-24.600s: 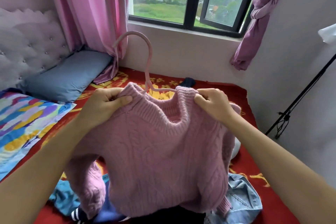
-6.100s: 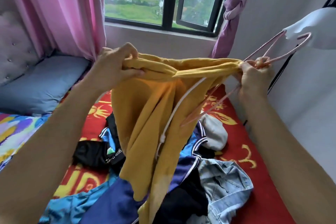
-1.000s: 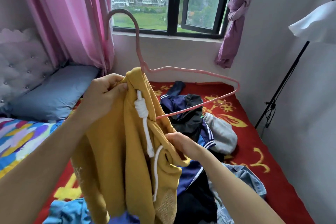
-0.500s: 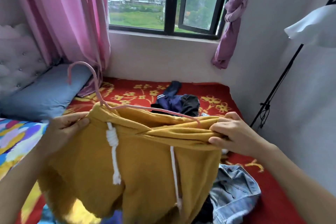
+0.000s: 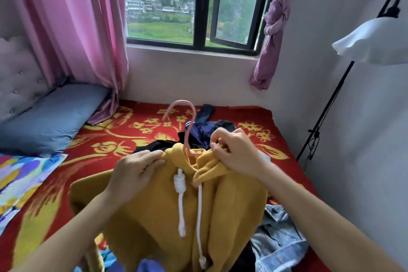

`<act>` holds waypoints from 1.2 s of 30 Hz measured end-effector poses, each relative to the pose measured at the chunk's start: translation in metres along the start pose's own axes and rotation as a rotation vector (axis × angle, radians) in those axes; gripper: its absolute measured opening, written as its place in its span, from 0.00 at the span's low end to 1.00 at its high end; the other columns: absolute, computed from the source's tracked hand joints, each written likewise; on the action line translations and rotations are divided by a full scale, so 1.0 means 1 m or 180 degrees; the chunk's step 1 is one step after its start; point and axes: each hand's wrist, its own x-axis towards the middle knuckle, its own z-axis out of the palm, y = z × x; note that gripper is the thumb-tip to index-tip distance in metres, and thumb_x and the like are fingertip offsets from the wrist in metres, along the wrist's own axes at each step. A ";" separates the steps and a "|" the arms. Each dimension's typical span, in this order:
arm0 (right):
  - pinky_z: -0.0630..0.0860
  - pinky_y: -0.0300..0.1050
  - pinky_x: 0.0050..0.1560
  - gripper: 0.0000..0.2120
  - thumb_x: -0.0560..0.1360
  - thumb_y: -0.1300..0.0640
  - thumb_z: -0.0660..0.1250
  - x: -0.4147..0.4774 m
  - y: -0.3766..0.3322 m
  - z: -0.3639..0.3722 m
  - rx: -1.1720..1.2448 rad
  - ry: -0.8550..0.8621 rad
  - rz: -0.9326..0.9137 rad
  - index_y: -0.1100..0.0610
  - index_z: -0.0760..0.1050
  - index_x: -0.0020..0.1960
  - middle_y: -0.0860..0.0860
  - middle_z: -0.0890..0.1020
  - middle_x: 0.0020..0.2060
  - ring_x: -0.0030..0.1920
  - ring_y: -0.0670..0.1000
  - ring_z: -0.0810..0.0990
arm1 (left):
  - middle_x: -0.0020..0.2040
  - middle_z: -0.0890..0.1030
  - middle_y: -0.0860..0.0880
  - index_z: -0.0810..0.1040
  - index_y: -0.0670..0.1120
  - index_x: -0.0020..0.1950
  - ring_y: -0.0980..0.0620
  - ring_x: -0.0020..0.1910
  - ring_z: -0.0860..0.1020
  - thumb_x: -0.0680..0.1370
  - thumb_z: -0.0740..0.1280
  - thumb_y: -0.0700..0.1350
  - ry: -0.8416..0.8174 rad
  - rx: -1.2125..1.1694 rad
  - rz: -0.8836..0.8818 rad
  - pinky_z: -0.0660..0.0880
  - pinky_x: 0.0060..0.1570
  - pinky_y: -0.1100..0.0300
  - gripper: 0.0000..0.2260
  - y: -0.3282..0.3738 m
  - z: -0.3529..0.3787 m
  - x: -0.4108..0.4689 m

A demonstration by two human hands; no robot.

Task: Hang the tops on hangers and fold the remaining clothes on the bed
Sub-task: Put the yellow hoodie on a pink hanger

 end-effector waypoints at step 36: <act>0.69 0.40 0.37 0.17 0.76 0.48 0.61 0.033 0.042 -0.031 0.0230 0.0096 -0.0223 0.59 0.81 0.41 0.34 0.71 0.33 0.34 0.41 0.71 | 0.54 0.81 0.56 0.79 0.50 0.58 0.56 0.55 0.79 0.71 0.70 0.29 -0.2635 -0.2139 -0.1604 0.76 0.49 0.61 0.21 -0.027 -0.107 0.056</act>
